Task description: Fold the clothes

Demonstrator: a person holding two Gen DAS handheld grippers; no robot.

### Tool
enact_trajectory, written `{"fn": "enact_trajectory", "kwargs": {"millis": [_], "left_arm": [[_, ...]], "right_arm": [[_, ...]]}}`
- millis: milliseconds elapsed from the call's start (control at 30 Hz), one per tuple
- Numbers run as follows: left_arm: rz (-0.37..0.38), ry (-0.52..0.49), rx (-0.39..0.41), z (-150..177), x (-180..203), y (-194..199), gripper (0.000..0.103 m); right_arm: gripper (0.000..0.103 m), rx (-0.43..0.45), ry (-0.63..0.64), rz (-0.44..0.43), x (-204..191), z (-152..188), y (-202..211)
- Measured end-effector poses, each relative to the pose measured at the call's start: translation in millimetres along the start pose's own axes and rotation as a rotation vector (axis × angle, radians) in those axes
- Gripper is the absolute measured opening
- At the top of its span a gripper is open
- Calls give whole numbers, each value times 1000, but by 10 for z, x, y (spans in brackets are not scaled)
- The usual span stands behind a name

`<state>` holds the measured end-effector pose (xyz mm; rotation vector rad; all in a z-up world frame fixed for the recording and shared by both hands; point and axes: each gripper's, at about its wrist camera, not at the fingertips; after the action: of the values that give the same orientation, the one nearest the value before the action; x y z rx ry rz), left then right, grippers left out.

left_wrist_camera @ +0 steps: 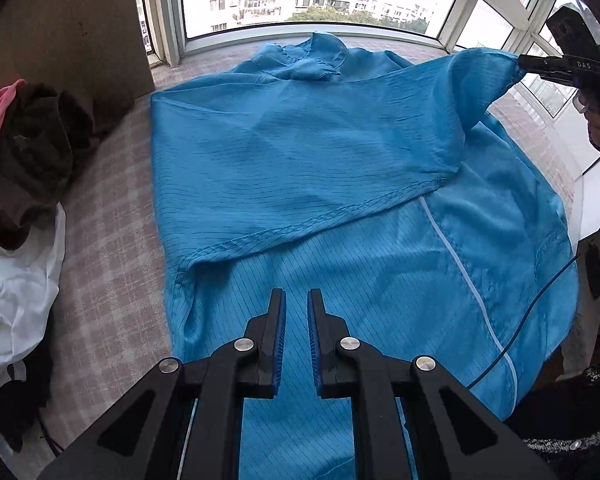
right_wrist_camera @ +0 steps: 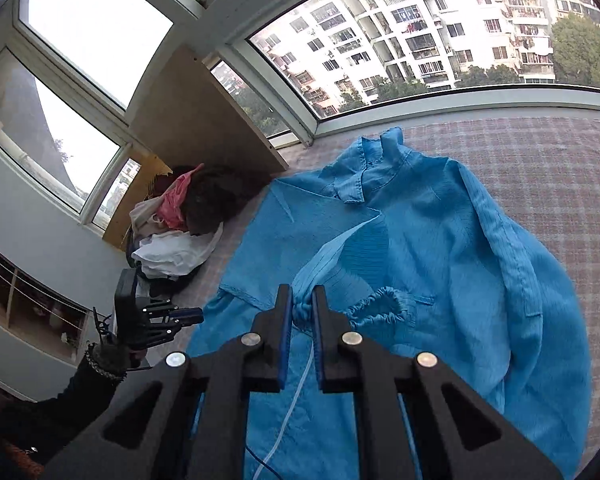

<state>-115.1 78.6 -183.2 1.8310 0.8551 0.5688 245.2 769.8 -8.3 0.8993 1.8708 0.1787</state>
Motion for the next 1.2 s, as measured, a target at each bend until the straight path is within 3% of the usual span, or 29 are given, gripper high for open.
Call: {"fn": "enact_trajectory", "kwargs": {"millis": [100,200,300,500,633,767,1100,1200], "left_arm": [[18,-26,24,8,-16,83,11],[36,-34,50,16,-76,156,11],[50,-44,58,62,-98,185,11],[49,-95,26,136,-42,65,11],[56,-89,-20,104,-61,-186,11],[43,-60,-51,29,-92,-439,11],[14,142,-34,-220,-364,-742,15],[-21,174,-23,-229,-462,-762,2]], "right_arm": [[10,90,-84,-133,-274,84,306],[10,165,-144,17,-165,182,523],[10,129,-284,214,364,389,412],[10,38,-403,453,1254,884,63],[10,133,-455,455,1431,916,260],[10,193,-414,444,1321,784,435],[10,78,-284,493,1114,650,201],[10,64,-271,520,1117,600,172]]}}
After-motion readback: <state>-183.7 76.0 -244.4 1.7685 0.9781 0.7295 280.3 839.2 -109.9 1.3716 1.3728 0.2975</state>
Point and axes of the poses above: each gripper's, at about its wrist camera, not at the fingertips, and y roughly against the way its jaws point, x to its right, z to its underside, and after that the axes turned 8 degrees about -z, right-handed
